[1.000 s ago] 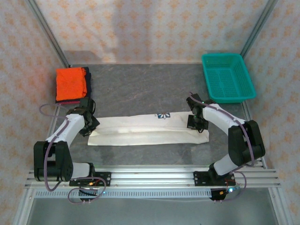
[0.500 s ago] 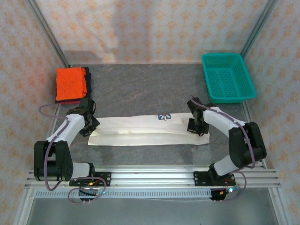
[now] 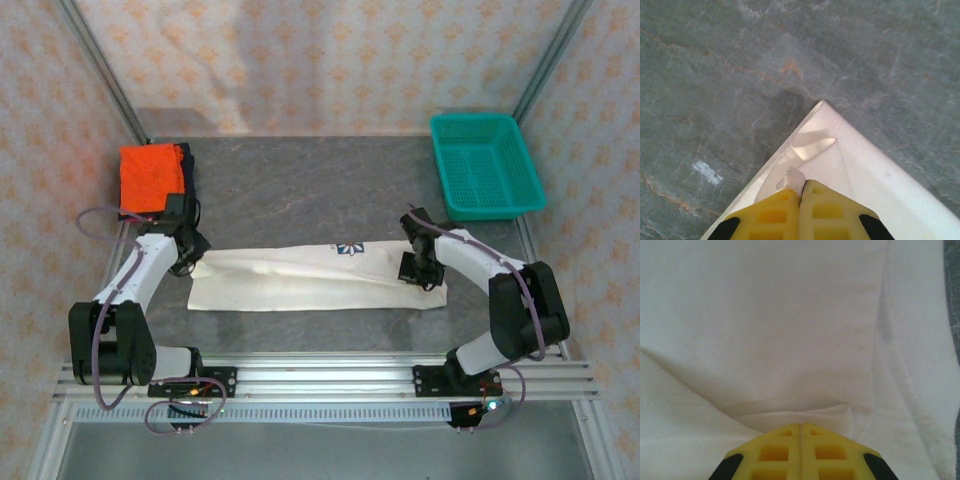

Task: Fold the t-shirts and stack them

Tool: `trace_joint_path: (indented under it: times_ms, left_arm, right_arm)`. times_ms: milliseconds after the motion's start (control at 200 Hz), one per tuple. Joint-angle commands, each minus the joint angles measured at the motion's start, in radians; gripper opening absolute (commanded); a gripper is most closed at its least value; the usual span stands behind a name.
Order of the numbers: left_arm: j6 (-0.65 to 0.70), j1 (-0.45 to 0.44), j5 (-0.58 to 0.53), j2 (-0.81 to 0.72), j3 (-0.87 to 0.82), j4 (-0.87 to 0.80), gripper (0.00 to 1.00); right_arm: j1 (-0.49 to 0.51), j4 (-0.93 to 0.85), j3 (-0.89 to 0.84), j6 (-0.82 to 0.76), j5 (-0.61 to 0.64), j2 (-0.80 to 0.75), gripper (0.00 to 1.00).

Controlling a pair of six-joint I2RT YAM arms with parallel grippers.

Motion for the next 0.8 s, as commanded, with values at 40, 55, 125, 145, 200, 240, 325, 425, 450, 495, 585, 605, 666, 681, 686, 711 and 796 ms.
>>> trace_joint_path:
  times_ms: [40,55,125,145,200,240,325,425,450,495,585,605,666,681,686,711,796]
  left_arm:
    - [-0.009,0.003,-0.031,-0.018,-0.106,-0.022,0.0]
    - [-0.012,0.003,-0.026,-0.017,-0.115,-0.02,0.0]
    - [-0.026,0.003,-0.008,-0.014,-0.148,-0.01,0.0]
    - [-0.03,0.003,-0.008,-0.013,-0.155,-0.008,0.02]
    - [-0.043,0.003,-0.015,-0.013,-0.165,-0.01,0.23]
    - [-0.05,0.003,-0.023,-0.018,-0.164,-0.02,0.44]
    - [-0.048,0.003,-0.031,-0.039,-0.147,-0.036,0.73]
    - [-0.049,0.002,-0.041,-0.079,-0.117,-0.046,0.94]
    - [-0.049,0.0,-0.042,-0.09,-0.109,-0.046,0.97]
    - [-0.049,-0.014,-0.042,-0.105,-0.091,-0.038,1.0]
    - [-0.056,-0.067,-0.041,-0.103,-0.056,-0.006,1.0]
    - [-0.058,-0.08,-0.039,-0.094,-0.049,0.006,1.0]
    - [-0.067,-0.116,-0.028,-0.055,-0.023,0.037,0.99]
    - [-0.069,-0.123,-0.024,-0.042,-0.015,0.046,0.98]
    - [-0.07,-0.126,-0.024,-0.037,-0.013,0.048,0.97]
    - [-0.074,-0.137,-0.019,-0.014,0.003,0.057,0.95]
    - [-0.088,-0.163,0.013,0.073,0.046,0.095,0.8]
  right_arm:
    - [-0.007,-0.021,-0.016,0.008,0.01,-0.023,0.07]
    - [-0.006,-0.022,-0.015,0.008,0.01,-0.024,0.08]
    - [-0.006,-0.023,-0.01,0.003,0.015,-0.023,0.17]
    - [-0.006,-0.024,-0.008,0.001,0.014,-0.025,0.21]
    - [-0.007,-0.025,-0.002,-0.003,0.014,-0.028,0.36]
    - [-0.007,-0.024,0.003,-0.006,0.01,-0.041,0.48]
    - [-0.005,-0.012,0.012,-0.02,0.001,-0.084,0.57]
    - [0.004,0.001,0.031,-0.061,-0.001,-0.138,0.63]
    - [0.011,0.003,0.039,-0.077,0.001,-0.145,0.64]
    - [0.03,0.014,0.053,-0.094,0.019,-0.156,0.64]
    - [0.069,0.044,0.083,-0.117,0.025,-0.141,0.65]
    - [0.078,0.052,0.089,-0.118,0.025,-0.133,0.65]
    - [0.102,0.09,0.109,-0.108,0.023,-0.095,0.65]
    - [0.107,0.098,0.116,-0.104,0.023,-0.084,0.65]
    - [0.108,0.1,0.118,-0.102,0.023,-0.079,0.65]
    - [0.114,0.111,0.132,-0.095,0.021,-0.056,0.64]
    - [0.126,0.139,0.188,-0.065,0.017,0.026,0.59]
